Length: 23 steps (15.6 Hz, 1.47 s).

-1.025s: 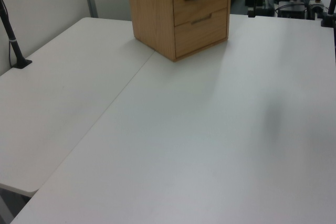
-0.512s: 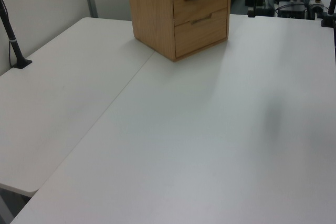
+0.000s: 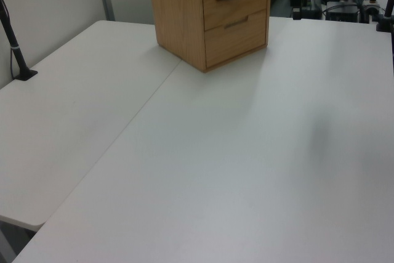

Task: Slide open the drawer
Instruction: 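Move the gripper toward the black handle of the upper drawer, then hook the gripper fingers around the black drawer handle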

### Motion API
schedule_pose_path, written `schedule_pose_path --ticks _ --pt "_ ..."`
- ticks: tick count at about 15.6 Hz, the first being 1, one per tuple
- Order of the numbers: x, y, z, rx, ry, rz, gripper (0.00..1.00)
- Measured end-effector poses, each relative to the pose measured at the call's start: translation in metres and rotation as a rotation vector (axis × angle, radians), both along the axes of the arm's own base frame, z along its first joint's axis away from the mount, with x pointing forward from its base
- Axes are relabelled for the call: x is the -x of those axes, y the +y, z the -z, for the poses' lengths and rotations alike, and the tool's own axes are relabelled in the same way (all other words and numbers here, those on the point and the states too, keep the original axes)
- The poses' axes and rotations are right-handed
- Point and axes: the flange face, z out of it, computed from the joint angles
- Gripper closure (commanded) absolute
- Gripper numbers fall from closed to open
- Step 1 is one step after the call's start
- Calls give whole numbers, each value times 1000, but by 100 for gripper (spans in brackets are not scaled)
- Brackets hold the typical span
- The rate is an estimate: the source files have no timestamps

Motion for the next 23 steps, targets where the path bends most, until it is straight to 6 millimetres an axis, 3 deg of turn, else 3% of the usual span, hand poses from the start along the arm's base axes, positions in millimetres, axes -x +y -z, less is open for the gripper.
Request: schedule_pose_path --ticks 4,10,17,20,23 --pt "-2 -21 -3 -8 -16 -138 0" --pt "-28 -69 -8 114 -155 -366 0" --pt "-94 -123 44 382 -244 -801 0" --pt "-115 -137 64 463 -298 -899 20" --pt "-128 -147 82 507 -342 -921 21"
